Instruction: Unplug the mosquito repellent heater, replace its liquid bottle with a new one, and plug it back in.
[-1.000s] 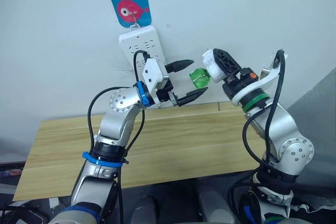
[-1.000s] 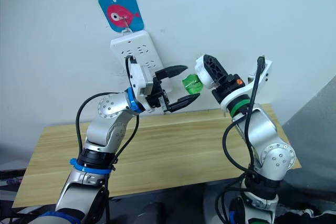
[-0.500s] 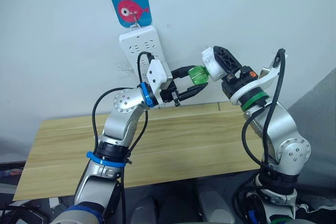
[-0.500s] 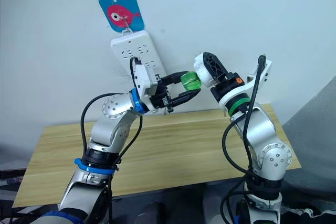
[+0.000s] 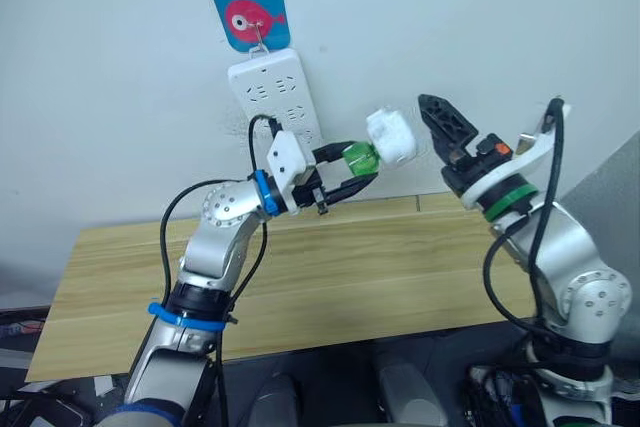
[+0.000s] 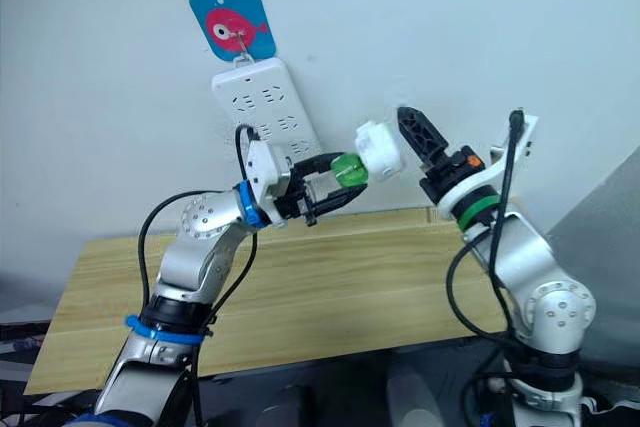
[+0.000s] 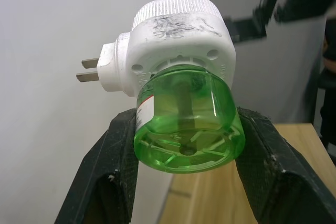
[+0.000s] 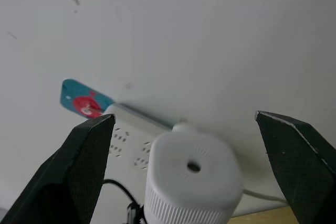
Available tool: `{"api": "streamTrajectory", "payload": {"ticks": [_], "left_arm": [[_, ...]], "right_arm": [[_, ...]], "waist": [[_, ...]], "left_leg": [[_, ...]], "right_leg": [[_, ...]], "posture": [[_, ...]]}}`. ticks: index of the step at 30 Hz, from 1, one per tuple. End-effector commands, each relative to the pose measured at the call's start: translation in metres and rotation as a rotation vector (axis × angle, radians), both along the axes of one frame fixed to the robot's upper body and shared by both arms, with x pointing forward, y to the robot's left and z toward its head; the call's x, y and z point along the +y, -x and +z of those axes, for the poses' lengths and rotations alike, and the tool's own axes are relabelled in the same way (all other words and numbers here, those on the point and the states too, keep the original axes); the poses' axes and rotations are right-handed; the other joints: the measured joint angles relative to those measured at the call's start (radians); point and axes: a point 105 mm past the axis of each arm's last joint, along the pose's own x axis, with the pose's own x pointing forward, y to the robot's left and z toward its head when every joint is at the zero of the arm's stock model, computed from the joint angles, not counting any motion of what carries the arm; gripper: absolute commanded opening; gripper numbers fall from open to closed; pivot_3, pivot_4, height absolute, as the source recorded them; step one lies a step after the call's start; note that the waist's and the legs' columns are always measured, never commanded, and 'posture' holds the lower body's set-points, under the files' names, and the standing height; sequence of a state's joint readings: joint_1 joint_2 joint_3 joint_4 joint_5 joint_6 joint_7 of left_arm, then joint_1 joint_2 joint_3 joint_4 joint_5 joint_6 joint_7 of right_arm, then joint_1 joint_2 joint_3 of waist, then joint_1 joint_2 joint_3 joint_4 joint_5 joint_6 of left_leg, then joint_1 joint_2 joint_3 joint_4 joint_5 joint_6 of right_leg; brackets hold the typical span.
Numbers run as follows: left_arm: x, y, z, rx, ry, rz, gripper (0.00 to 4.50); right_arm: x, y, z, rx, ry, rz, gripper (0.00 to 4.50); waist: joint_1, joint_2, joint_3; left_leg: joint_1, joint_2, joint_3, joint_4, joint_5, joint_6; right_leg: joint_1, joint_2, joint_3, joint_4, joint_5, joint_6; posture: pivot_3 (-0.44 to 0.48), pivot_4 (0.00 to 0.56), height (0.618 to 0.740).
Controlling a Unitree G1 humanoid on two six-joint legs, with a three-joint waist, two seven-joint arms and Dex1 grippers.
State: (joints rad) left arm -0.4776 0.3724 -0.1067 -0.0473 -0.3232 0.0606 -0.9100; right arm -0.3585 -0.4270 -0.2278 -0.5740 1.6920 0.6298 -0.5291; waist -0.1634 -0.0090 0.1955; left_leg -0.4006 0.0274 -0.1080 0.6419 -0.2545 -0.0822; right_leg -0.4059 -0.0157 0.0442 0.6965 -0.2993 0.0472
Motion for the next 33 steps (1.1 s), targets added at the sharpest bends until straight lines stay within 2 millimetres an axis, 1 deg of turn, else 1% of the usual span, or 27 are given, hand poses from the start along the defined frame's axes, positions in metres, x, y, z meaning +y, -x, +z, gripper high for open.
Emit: {"api": "streamTrajectory", "payload": {"ticks": [1, 2, 5, 6, 8, 12, 14, 17, 21, 27, 30, 33], "left_arm": [[0.012, 0.012, 0.012, -0.062, -0.004, -0.009, 2.23], [0.015, 0.014, 0.009, -0.063, -0.017, -0.015, 2.23], [0.026, 0.022, -0.001, -0.080, -0.094, -0.058, 2.23], [0.029, 0.025, -0.004, -0.091, -0.124, -0.079, 2.23], [0.033, 0.031, -0.008, -0.112, -0.172, -0.124, 2.23], [0.036, 0.046, -0.017, -0.170, -0.255, -0.227, 2.23], [0.037, 0.050, -0.020, -0.190, -0.276, -0.256, 2.23], [0.036, 0.054, -0.022, -0.212, -0.280, -0.283, 2.23], [0.033, 0.057, -0.021, -0.222, -0.271, -0.294, 2.23], [0.028, 0.061, -0.021, -0.221, -0.261, -0.315, 2.23], [0.026, 0.061, -0.021, -0.218, -0.255, -0.315, 2.23], [0.024, 0.062, -0.021, -0.213, -0.249, -0.322, 2.23]], "right_arm": [[-0.018, 0.001, -0.003, -0.020, 0.145, 0.023, 4.50], [-0.019, 0.002, -0.006, -0.018, 0.187, 0.061, 4.50], [-0.010, 0.013, -0.017, -0.040, 0.331, 0.281, 4.50], [-0.005, 0.021, -0.025, -0.016, 0.362, 0.406, 4.50], [-0.003, 0.034, -0.032, 0.040, 0.324, 0.590, 4.50], [-0.004, 0.043, -0.040, 0.092, 0.331, 0.768, 4.50], [-0.002, 0.047, -0.044, 0.119, 0.322, 0.831, 4.50], [0.008, 0.052, -0.051, 0.151, 0.288, 0.915, 4.50], [0.019, 0.055, -0.060, 0.164, 0.280, 0.964, 4.50], [0.032, 0.053, -0.061, 0.136, 0.257, 0.984, 4.50], [0.036, 0.049, -0.061, 0.129, 0.227, 0.983, 4.50], [0.039, 0.050, -0.061, 0.125, 0.219, 1.003, 4.50]], "waist": [[0.001, 0.000, 0.000], [0.003, 0.000, 0.000], [0.008, 0.001, 0.001], [0.009, 0.001, 0.001], [0.017, 0.001, 0.001], [0.033, 0.001, 0.003], [0.037, 0.001, 0.004], [0.049, 0.000, 0.006], [0.058, -0.001, 0.013], [0.065, -0.001, 0.017], [0.066, -0.001, 0.017], [0.066, -0.001, 0.017]], "left_leg": [[0.000, 0.000, 0.000, 0.000, 0.000, 0.000], [0.000, 0.000, 0.000, 0.000, 0.000, 0.000], [0.001, 0.000, 0.001, 0.001, 0.000, 0.000], [0.001, 0.001, 0.002, 0.000, 0.000, 0.001], [0.001, 0.002, 0.002, 0.000, -0.001, 0.002], [0.001, 0.002, 0.002, 0.001, -0.001, 0.002], [0.001, 0.002, 0.002, 0.002, -0.001, 0.002], [0.001, 0.002, 0.002, 0.002, -0.001, 0.002], [0.001, 0.002, 0.002, 0.002, -0.001, 0.002], [0.001, 0.002, 0.001, 0.003, -0.001, 0.002], [0.001, 0.002, 0.001, 0.003, -0.001, 0.002], [0.001, 0.002, 0.001, 0.003, -0.001, 0.002]], "right_leg": [[0.000, 0.000, 0.000, 0.000, 0.000, 0.000], [0.000, 0.000, 0.000, 0.000, 0.000, 0.000], [0.000, 0.001, 0.001, 0.000, 0.000, 0.000], [0.000, 0.002, 0.002, 0.000, 0.000, 0.000], [0.000, 0.003, 0.002, 0.000, 0.000, -0.001], [0.001, 0.003, 0.002, 0.000, 0.000, -0.001], [0.001, 0.003, 0.003, -0.001, 0.000, -0.001], [0.001, 0.003, 0.002, -0.001, 0.000, -0.001], [0.001, 0.003, 0.002, 0.000, 0.000, -0.001], [0.001, 0.003, 0.001, 0.000, 0.000, -0.001], [0.001, 0.003, 0.001, 0.000, 0.000, -0.001], [0.001, 0.003, 0.001, 0.000, 0.000, -0.001]], "posture": [[-0.204, 0.183, 0.725], [-0.203, 0.184, 0.725], [-0.185, 0.187, 0.725], [-0.181, 0.188, 0.725], [-0.175, 0.190, 0.725], [-0.151, 0.198, 0.725], [-0.143, 0.201, 0.725], [-0.129, 0.204, 0.725], [-0.125, 0.206, 0.725], [-0.123, 0.207, 0.725], [-0.122, 0.207, 0.725], [-0.116, 0.206, 0.725]]}}
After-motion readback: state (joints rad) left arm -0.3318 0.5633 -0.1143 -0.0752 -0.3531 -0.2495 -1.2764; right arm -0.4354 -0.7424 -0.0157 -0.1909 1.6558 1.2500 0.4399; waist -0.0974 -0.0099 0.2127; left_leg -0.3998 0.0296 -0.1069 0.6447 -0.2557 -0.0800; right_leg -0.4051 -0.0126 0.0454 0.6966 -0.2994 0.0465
